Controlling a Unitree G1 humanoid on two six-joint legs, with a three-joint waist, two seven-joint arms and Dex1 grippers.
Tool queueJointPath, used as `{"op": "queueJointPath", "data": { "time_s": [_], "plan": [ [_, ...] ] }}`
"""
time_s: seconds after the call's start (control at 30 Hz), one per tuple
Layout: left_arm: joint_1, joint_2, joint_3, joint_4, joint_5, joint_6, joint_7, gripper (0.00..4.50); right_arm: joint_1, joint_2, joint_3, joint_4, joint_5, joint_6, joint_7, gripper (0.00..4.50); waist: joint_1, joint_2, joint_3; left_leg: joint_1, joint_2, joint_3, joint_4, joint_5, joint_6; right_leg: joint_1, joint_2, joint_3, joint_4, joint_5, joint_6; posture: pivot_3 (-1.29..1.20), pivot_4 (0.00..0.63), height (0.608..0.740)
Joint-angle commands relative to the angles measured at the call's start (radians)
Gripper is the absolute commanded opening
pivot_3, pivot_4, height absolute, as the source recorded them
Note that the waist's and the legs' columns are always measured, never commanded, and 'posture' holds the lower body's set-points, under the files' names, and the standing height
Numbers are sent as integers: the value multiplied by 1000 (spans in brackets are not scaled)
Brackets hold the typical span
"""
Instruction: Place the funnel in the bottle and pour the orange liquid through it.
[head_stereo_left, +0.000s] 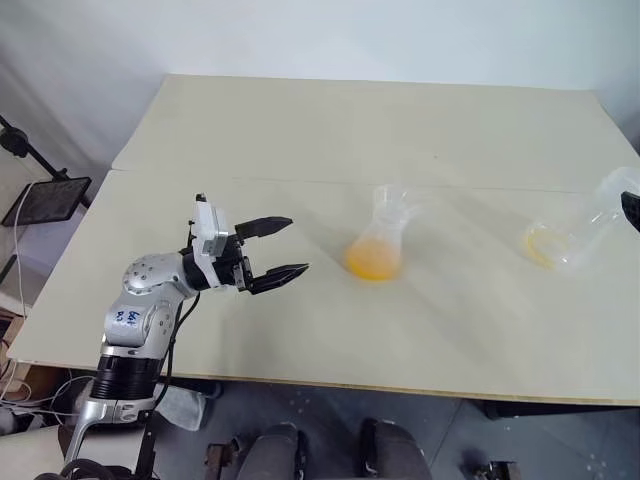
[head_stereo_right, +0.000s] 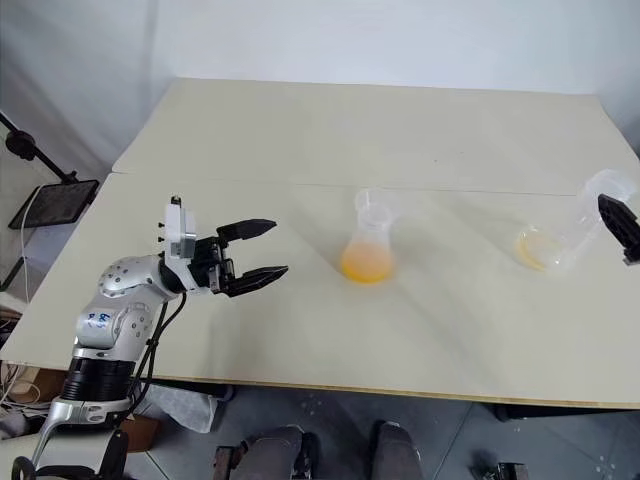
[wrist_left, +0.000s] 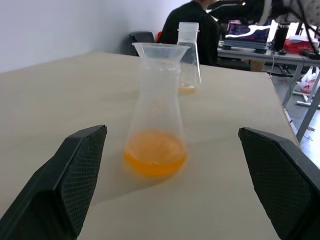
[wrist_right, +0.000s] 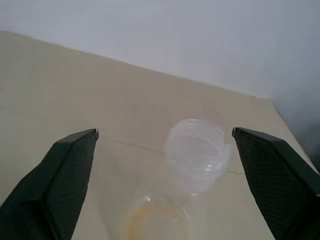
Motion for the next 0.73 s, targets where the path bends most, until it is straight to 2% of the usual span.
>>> {"op": "queueJointPath", "data": {
  "time_s": [0.03,0.13,0.2,0.4,0.57,0.73],
  "plan": [
    [12,37,25,-19,-5,-4,-30,4500,75,-17,-55,-112,89,18,102,4485,-1,0,0,0,0,0,0,0,0,0,0,0,0,0,0,0,150,740],
    [33,71,45,-25,-23,3,-60,4500,231,-15,-41,-223,165,59,260,4485,-1,0,0,1,0,-1,-1,0,0,1,0,1,-1,0,0,0,150,740],
    [67,109,50,-39,-6,-6,-79,4500,316,14,29,-283,118,-7,311,4485,-1,0,0,1,0,-1,-2,0,0,1,0,1,-1,0,0,0,150,740],
    [151,139,105,-71,19,-29,-6,4500,363,157,208,-448,65,-132,251,4485,-1,0,0,4,2,-2,-2,-1,-1,5,-3,2,-6,0,0,0,150,740],
    [201,146,106,-79,108,-117,42,4500,446,199,235,-492,47,-206,269,4485,8,0,0,4,0,-5,-2,-1,-1,6,-2,1,-6,0,0,0,150,740],
    [240,143,135,-86,93,-121,60,4500,448,225,240,-481,45,-241,238,4485,2,0,0,4,0,-4,-4,-1,-1,6,-2,1,-7,0,1,0,150,740]
  ]
}}
